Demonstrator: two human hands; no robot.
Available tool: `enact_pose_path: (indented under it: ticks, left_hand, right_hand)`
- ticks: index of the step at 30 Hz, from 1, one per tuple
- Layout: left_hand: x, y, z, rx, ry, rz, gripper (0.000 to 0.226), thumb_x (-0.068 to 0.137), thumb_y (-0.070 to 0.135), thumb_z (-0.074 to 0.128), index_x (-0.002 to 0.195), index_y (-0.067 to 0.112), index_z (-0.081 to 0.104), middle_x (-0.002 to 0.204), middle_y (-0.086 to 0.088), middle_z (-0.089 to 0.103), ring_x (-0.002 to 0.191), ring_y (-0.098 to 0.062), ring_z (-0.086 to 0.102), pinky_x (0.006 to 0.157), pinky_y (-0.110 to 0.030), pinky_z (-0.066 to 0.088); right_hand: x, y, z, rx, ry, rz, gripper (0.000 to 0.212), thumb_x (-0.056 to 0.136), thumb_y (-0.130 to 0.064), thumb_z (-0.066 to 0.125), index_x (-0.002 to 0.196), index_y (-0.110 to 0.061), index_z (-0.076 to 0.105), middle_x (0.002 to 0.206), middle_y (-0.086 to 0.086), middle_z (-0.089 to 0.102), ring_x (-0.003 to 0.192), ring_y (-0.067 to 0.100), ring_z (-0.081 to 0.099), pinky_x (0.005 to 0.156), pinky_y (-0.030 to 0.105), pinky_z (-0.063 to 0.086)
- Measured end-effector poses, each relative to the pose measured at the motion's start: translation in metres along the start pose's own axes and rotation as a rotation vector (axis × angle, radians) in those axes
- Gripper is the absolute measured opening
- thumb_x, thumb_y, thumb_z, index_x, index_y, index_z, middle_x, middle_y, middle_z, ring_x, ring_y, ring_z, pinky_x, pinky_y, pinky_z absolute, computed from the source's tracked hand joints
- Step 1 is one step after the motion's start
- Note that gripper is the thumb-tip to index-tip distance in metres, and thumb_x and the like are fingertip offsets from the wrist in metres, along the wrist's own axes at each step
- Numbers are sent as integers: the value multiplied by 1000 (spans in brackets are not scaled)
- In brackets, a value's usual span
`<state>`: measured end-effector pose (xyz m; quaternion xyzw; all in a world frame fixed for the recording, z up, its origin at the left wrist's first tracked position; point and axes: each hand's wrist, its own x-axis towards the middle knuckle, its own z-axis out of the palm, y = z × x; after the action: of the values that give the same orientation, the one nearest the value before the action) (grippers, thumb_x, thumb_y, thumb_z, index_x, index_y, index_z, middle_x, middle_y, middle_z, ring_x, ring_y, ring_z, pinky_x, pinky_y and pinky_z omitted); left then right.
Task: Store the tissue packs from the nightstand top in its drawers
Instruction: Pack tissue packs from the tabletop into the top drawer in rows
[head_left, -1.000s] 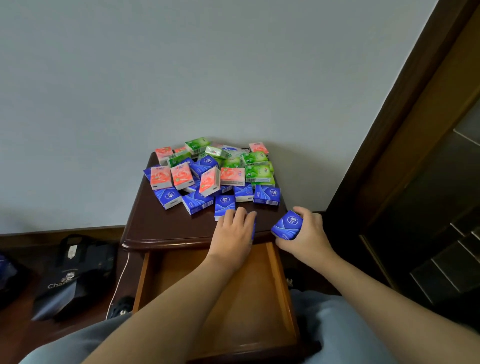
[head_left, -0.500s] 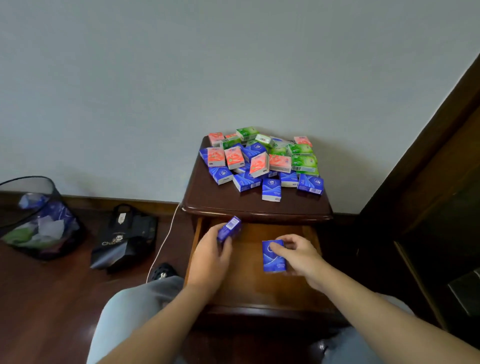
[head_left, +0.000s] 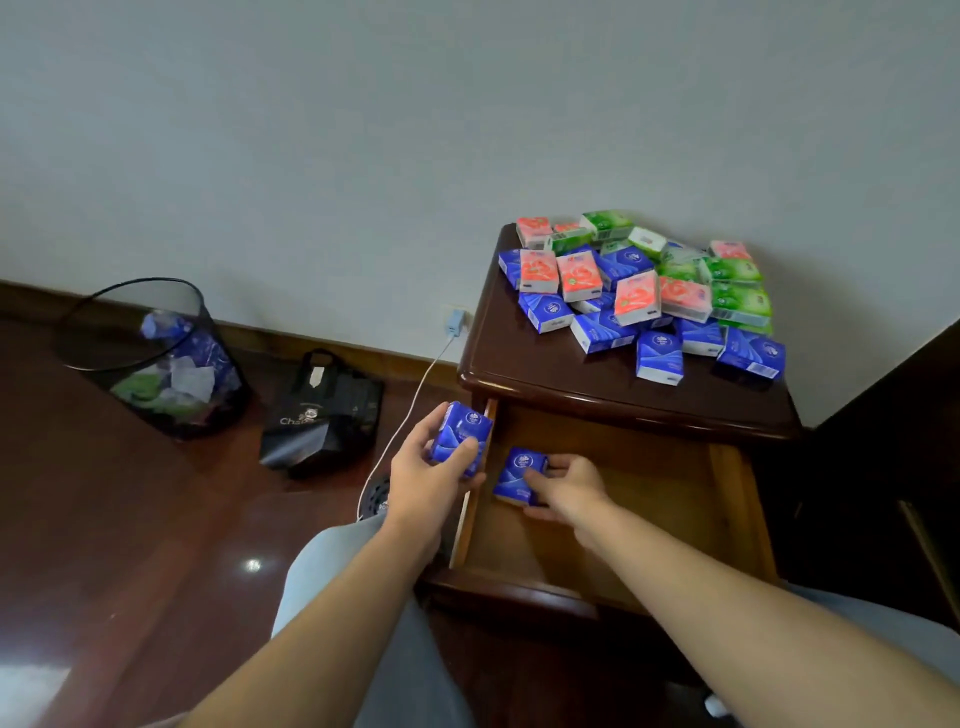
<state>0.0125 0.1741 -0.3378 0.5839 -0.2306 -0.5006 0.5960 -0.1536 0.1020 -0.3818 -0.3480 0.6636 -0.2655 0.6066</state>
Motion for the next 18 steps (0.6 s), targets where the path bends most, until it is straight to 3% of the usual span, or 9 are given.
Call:
enact_pose_path:
  ticks: [5, 9, 12, 15, 18]
  left_hand:
    - [12, 3, 0, -27, 67, -27, 38, 93, 21, 77, 130, 25, 65, 115, -6, 75, 102, -24, 76, 77, -41, 65]
    - [16, 6, -3, 62, 157, 18, 35, 92, 21, 78, 124, 23, 63, 111, -1, 74, 97, -16, 76, 66, -22, 61]
    - [13, 7, -2, 79, 182, 48, 32, 90, 19, 80, 115, 24, 61, 108, -1, 72, 91, -12, 75, 65, -20, 60]
    - [9, 6, 2, 178, 187, 112, 32, 88, 20, 82, 108, 29, 59, 103, 6, 70, 85, 2, 70, 68, -17, 59]
    - [5, 3, 11, 399, 161, 260, 32, 86, 19, 83, 106, 31, 60, 104, 10, 65, 92, 4, 64, 71, -11, 53]
  right_hand:
    - [18, -6, 16, -48, 36, -12, 37, 94, -9, 77, 125, -8, 57, 118, 13, 65, 103, 30, 71, 67, 37, 64]
    - [28, -9, 24, -165, 129, -15, 32, 91, -13, 80, 116, -14, 61, 116, 11, 67, 95, 27, 71, 70, 40, 67]
    - [28, -11, 26, -263, 199, -19, 30, 89, -18, 83, 110, -18, 62, 115, 11, 67, 97, 29, 73, 70, 41, 67]
    - [21, -16, 19, -313, 220, -38, 29, 93, -33, 79, 113, -20, 63, 115, 8, 67, 92, 25, 71, 62, 38, 66]
    - [7, -21, 6, -270, 217, -161, 35, 93, -55, 69, 104, -23, 63, 102, 0, 70, 79, 15, 67, 58, 36, 64]
